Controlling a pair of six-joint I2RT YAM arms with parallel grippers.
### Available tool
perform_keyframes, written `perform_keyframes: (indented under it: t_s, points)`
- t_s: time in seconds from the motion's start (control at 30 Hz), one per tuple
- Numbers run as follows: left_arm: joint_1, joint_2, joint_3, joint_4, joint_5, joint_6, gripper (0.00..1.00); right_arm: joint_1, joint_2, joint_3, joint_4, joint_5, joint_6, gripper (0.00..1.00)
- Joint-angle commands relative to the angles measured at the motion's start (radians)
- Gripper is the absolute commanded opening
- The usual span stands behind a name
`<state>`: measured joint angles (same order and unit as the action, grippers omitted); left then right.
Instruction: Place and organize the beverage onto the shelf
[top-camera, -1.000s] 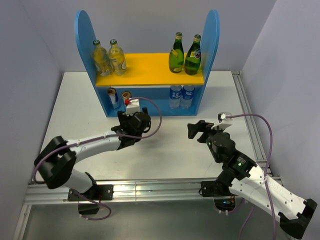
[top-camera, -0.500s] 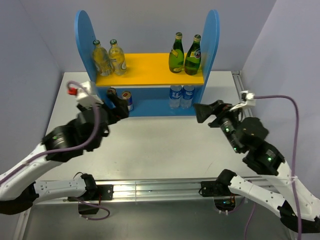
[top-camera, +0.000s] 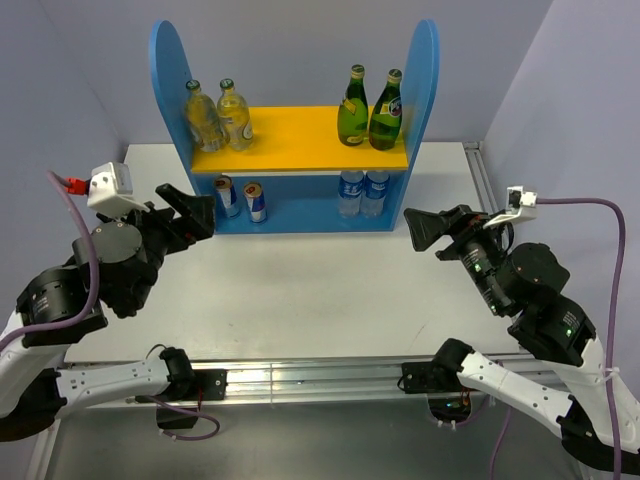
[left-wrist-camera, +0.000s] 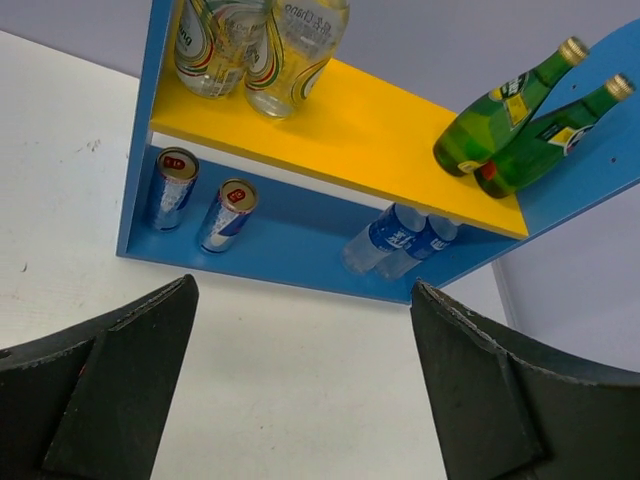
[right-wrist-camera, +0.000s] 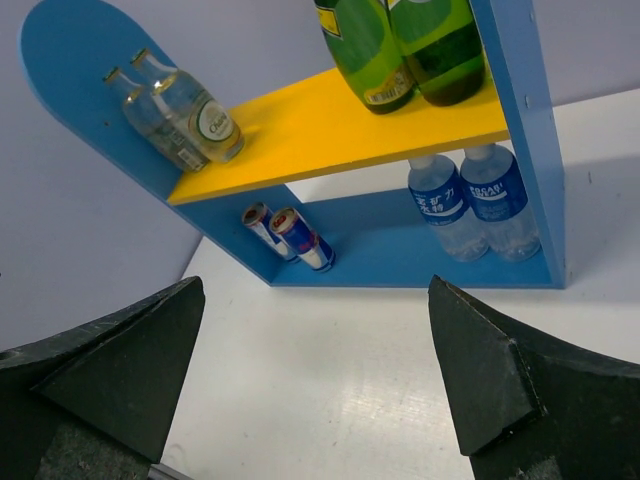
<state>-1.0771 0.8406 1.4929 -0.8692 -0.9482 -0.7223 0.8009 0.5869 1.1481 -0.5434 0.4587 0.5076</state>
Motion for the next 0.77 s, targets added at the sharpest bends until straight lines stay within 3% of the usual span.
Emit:
perform_keyframes:
  t_s: [0.0,0.5,0.73]
  points:
    - [-0.006,0.014,0.020,-0.043,-0.004,0.015,0.94,0.006,0.014,0.007,-0.004,0.020,-0.015,1.00]
    - [-0.006,0.003,0.003,-0.037,0.012,0.027,0.95,0.006,0.030,-0.007,0.008,0.023,-0.012,1.00]
    - [-0.006,-0.049,-0.052,0.050,-0.006,0.046,0.96,0.006,0.033,-0.013,0.008,0.031,-0.018,1.00]
